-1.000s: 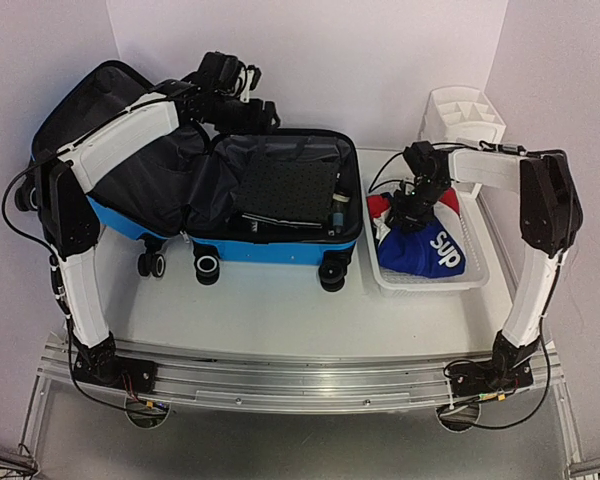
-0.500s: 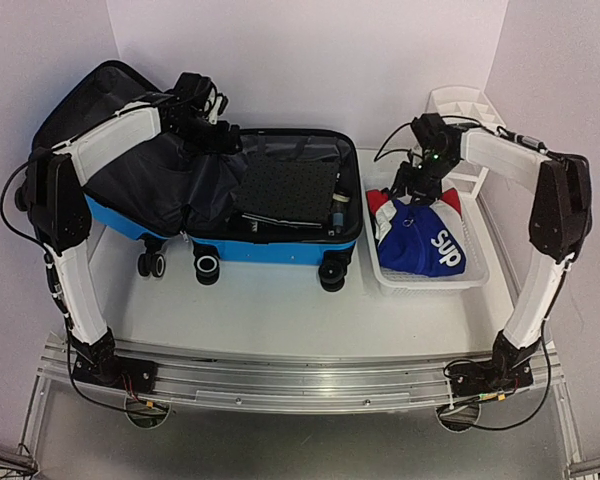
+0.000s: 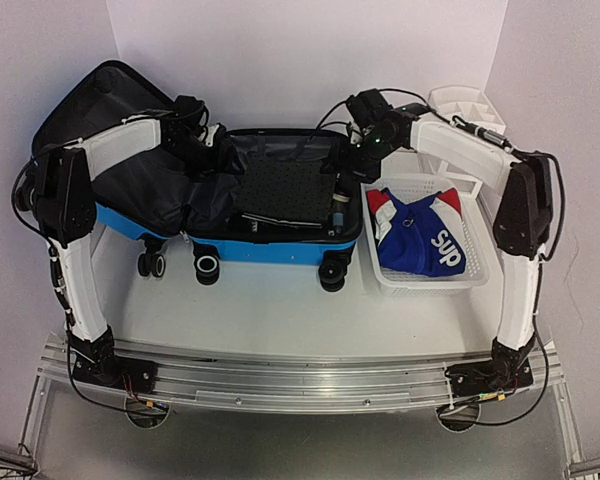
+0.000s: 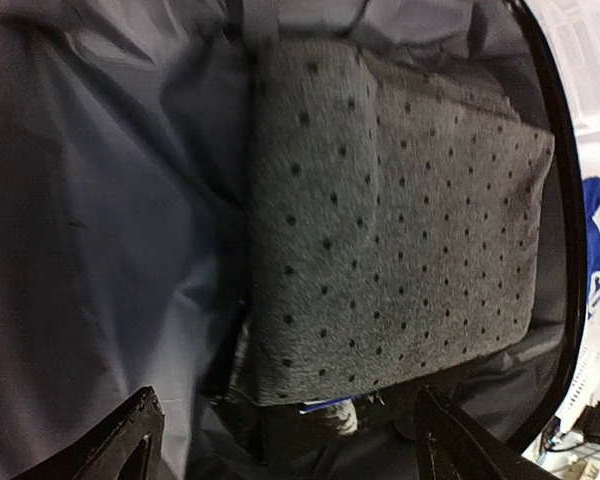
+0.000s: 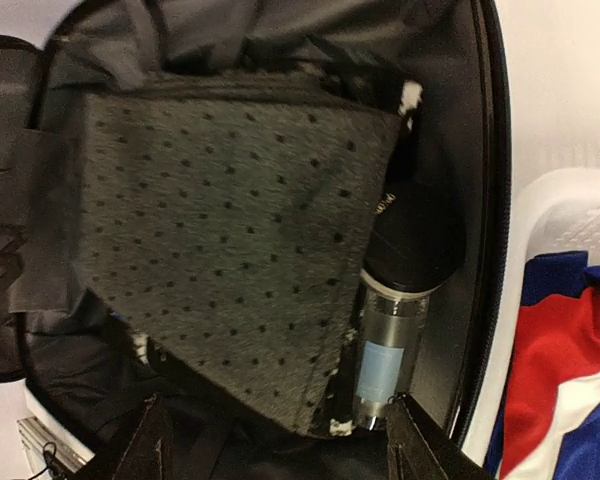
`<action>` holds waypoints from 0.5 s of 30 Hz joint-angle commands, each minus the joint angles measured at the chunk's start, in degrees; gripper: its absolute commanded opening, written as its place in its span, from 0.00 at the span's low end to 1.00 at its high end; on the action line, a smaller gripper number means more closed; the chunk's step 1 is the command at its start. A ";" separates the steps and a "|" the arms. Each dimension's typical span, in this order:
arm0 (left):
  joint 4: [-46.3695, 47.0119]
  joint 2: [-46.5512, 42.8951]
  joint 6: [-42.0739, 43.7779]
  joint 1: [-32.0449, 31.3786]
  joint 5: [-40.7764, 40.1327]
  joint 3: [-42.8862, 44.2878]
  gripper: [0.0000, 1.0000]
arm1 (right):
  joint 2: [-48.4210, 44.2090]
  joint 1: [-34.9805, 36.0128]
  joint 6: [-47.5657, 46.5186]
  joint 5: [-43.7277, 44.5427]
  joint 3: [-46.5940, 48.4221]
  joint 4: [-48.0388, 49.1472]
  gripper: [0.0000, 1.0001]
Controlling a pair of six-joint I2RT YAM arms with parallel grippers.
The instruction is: Open, take out, and arrange the luggage
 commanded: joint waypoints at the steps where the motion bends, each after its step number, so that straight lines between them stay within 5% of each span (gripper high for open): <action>1: 2.92 2.99 -0.33 -0.55 5.67 -2.83 0.86 | 5.44 -0.99 6.20 -0.93 0.97 -1.14 0.60; 8: 2.41 9.79 -2.97 -1.69 9.78 -1.06 0.81 | 14.75 -0.97 7.98 -7.24 6.46 -0.46 0.60; 15: 5.41 10.22 -5.45 -1.69 11.49 -1.04 0.52 | 20.00 -0.93 10.36 -14.59 8.59 4.09 0.43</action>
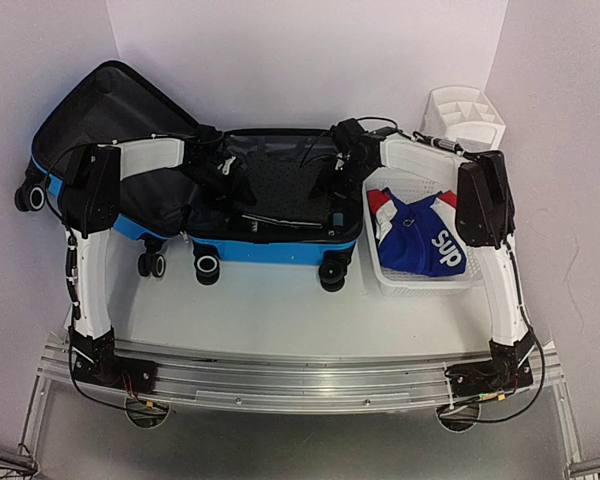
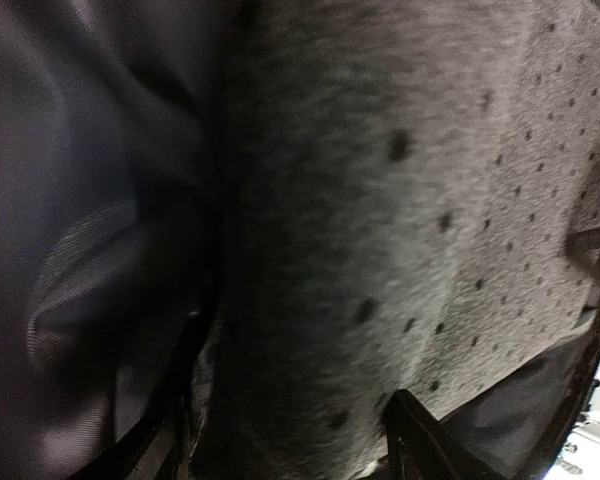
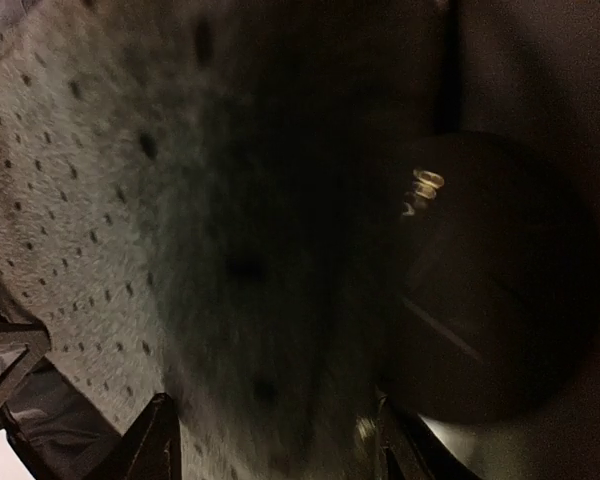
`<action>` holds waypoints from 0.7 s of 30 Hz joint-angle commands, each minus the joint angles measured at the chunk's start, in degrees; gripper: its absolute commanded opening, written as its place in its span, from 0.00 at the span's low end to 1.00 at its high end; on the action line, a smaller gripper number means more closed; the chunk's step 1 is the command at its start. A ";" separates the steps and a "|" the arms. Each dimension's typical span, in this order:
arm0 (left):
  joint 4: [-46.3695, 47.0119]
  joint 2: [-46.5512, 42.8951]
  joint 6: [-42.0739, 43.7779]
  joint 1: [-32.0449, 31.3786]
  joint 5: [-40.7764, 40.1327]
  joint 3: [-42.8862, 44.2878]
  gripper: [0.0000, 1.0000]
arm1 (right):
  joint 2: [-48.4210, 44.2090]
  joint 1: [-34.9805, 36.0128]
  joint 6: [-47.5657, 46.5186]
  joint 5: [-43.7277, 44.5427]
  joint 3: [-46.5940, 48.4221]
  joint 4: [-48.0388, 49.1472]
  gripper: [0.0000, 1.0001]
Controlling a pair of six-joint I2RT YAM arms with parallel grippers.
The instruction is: Open, take out, and arrange the luggage
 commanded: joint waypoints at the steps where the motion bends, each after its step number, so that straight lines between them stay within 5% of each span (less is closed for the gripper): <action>1: 2.00 -0.01 -2.64 0.08 2.78 1.50 0.45 | 2.96 -0.03 2.89 -5.25 1.52 2.96 0.39; 8: 1.66 -3.53 -3.18 0.17 -0.35 2.05 0.03 | -0.90 -0.07 1.40 -3.78 -0.75 3.97 0.05; 21: -3.08 -10.26 -1.57 0.16 -1.84 7.67 0.00 | -8.70 -0.05 -1.82 0.09 1.30 3.39 0.00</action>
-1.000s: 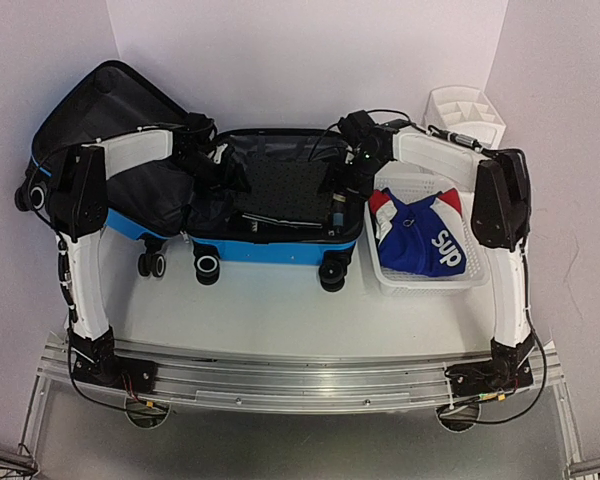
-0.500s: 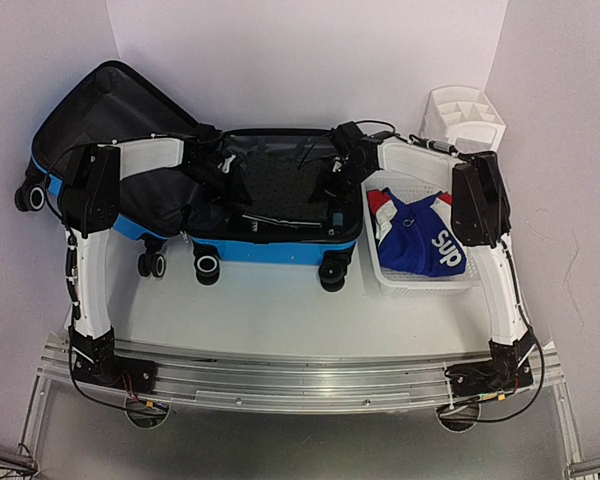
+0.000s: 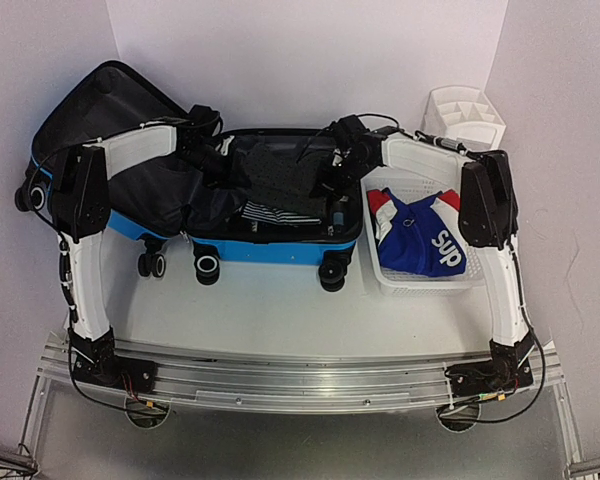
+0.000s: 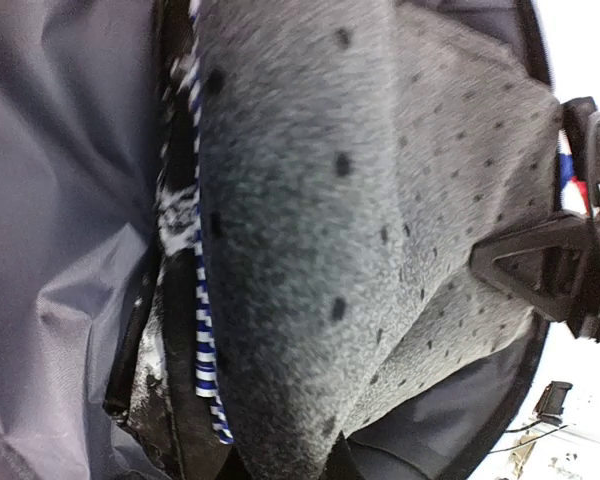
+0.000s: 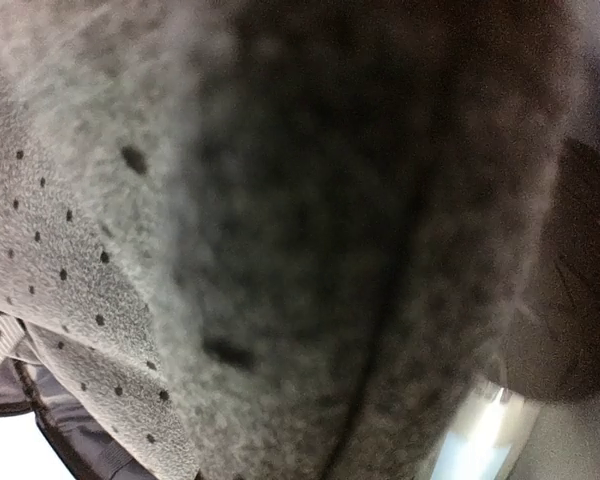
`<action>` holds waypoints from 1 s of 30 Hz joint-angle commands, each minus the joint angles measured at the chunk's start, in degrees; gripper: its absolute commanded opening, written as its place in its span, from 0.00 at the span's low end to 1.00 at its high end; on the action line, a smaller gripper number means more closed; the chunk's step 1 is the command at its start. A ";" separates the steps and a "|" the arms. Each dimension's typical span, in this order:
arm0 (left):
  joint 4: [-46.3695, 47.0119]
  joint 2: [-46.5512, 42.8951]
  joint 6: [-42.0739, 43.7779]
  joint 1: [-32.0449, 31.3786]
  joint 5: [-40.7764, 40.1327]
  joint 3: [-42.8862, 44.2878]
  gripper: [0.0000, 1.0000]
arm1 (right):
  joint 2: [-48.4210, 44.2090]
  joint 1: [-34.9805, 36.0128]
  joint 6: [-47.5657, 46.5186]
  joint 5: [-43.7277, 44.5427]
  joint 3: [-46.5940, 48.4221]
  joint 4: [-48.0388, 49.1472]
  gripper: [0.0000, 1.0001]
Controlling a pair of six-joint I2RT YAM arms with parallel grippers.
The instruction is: Open, take out, and arrange the luggage
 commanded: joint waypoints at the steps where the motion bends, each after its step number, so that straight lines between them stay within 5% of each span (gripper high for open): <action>1: -1.74 -5.90 0.54 0.67 -1.32 4.84 0.00 | -6.86 -0.29 -2.48 2.43 3.83 -0.23 0.00; 13: -2.26 -7.36 0.58 0.09 1.32 6.86 0.00 | -7.73 -0.29 -3.60 4.00 4.64 -0.79 0.01; 15: -0.67 -7.67 -1.05 -0.31 2.87 4.96 0.00 | -7.48 -0.30 -2.62 3.71 2.85 -0.83 0.08; 22: 1.46 -7.87 -6.00 -2.11 7.33 6.40 0.00 | -9.15 -0.28 0.26 2.35 -2.80 -0.95 0.55; 30: 2.53 -7.59 -12.05 -2.00 8.07 5.75 0.00 | -12.64 -0.31 7.74 -2.50 -11.45 -0.62 0.65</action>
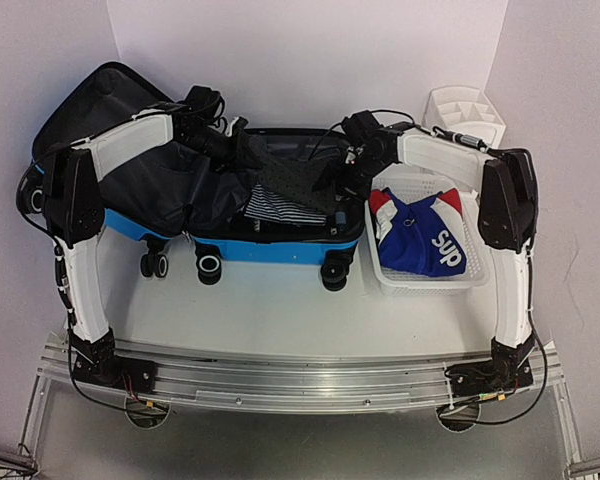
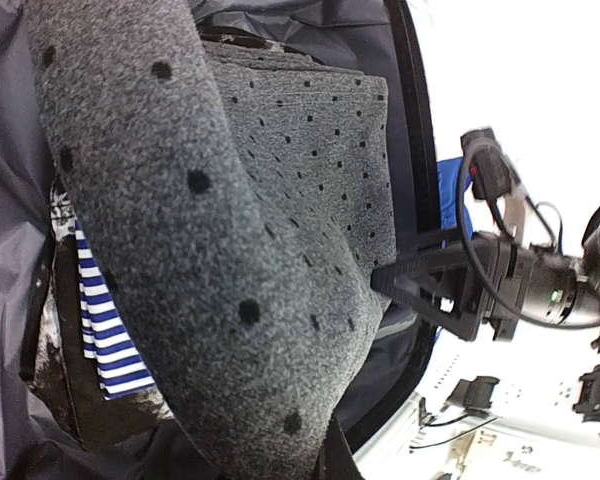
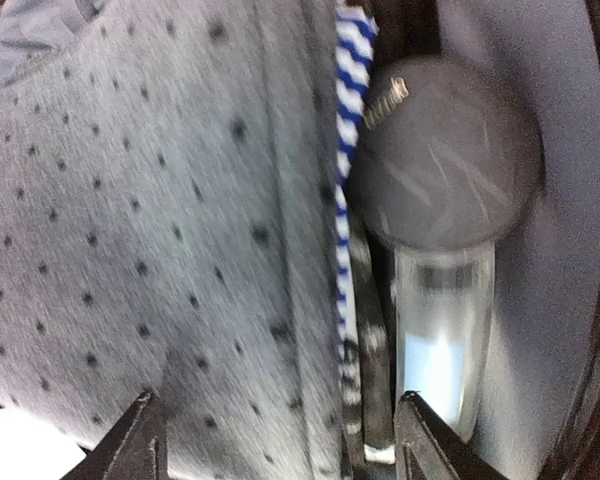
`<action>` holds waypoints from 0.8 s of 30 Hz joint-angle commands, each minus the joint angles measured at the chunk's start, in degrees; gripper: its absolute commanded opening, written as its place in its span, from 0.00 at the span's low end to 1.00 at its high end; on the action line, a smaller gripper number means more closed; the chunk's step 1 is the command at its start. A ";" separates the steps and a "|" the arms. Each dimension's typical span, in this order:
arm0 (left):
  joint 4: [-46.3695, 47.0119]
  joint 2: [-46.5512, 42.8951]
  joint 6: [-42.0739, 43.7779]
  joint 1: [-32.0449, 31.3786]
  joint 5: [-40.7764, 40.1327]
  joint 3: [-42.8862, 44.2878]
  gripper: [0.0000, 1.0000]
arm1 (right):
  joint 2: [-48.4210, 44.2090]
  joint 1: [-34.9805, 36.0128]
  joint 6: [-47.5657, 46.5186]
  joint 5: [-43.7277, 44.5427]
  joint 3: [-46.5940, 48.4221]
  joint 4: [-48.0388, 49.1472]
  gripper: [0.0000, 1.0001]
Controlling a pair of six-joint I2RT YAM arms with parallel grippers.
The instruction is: Open, take out, and arrange the luggage
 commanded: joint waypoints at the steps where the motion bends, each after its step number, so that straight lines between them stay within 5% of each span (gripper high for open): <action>1: 3.09 -3.90 -4.00 0.23 1.58 1.03 0.00 | -4.35 0.08 5.92 -4.18 -3.62 0.52 0.66; 6: 2.89 -3.88 -4.06 0.32 0.99 0.82 0.00 | -4.01 0.08 10.34 -6.25 -6.06 3.55 0.68; 11: 3.10 -4.06 -4.19 0.32 0.75 0.03 0.00 | -1.85 0.09 18.87 -10.35 -10.28 16.72 0.65; 14: 3.18 -4.39 -3.96 0.34 0.65 -0.47 0.00 | -1.75 0.10 22.62 -10.28 -12.55 23.20 0.56; 24: 1.86 -4.69 -1.99 0.84 -0.49 -0.11 0.00 | -4.64 0.09 18.31 -5.08 -12.26 17.60 0.21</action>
